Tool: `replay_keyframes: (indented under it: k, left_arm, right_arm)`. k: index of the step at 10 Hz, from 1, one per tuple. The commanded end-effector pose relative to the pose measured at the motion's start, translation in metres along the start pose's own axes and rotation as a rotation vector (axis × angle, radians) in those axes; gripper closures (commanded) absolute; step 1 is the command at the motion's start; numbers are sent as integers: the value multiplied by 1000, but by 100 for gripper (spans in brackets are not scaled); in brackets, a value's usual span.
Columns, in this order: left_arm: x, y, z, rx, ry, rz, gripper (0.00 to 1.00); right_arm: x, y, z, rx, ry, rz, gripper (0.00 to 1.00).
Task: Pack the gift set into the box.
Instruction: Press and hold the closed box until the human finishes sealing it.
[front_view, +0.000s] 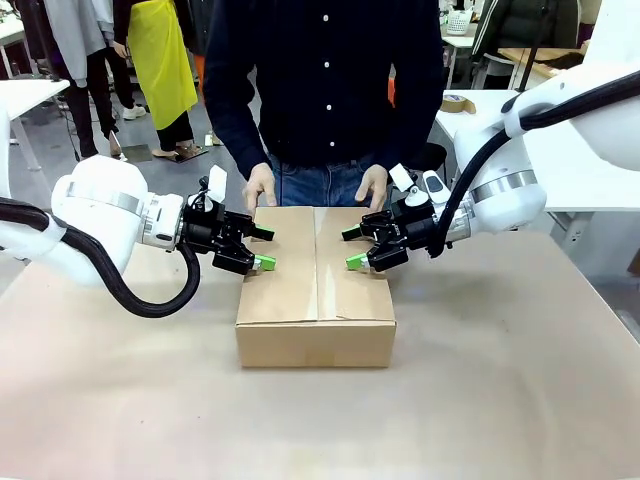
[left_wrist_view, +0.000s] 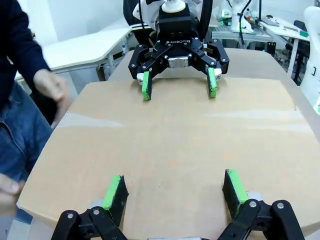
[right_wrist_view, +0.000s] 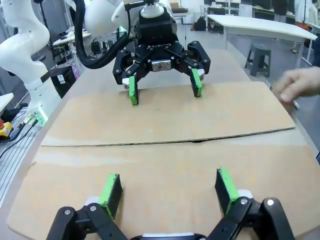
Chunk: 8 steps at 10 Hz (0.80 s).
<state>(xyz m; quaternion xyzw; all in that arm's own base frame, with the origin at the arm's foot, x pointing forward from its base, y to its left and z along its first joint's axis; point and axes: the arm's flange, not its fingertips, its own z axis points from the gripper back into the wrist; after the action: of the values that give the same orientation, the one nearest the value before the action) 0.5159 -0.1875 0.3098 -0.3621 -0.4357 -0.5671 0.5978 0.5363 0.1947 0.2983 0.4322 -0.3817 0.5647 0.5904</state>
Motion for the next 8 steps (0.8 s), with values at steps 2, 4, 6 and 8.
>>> replay_keyframes:
  k: [2, 4, 6, 8]
  left_arm:
    - [-2, -1, -1, 7, 1, -5, 0]
    - [-2, -1, -1, 7, 1, -5, 0]
    - [-2, -1, -1, 7, 1, -5, 0]
    - [-2, -1, -1, 7, 1, -5, 0]
  right_arm:
    - [-3, 0, -1, -5, 7, -4, 0]
    - [-3, 0, -1, -5, 7, -4, 0]
    - [-3, 0, -1, -5, 7, -4, 0]
    - [-3, 0, -1, -5, 7, -4, 0]
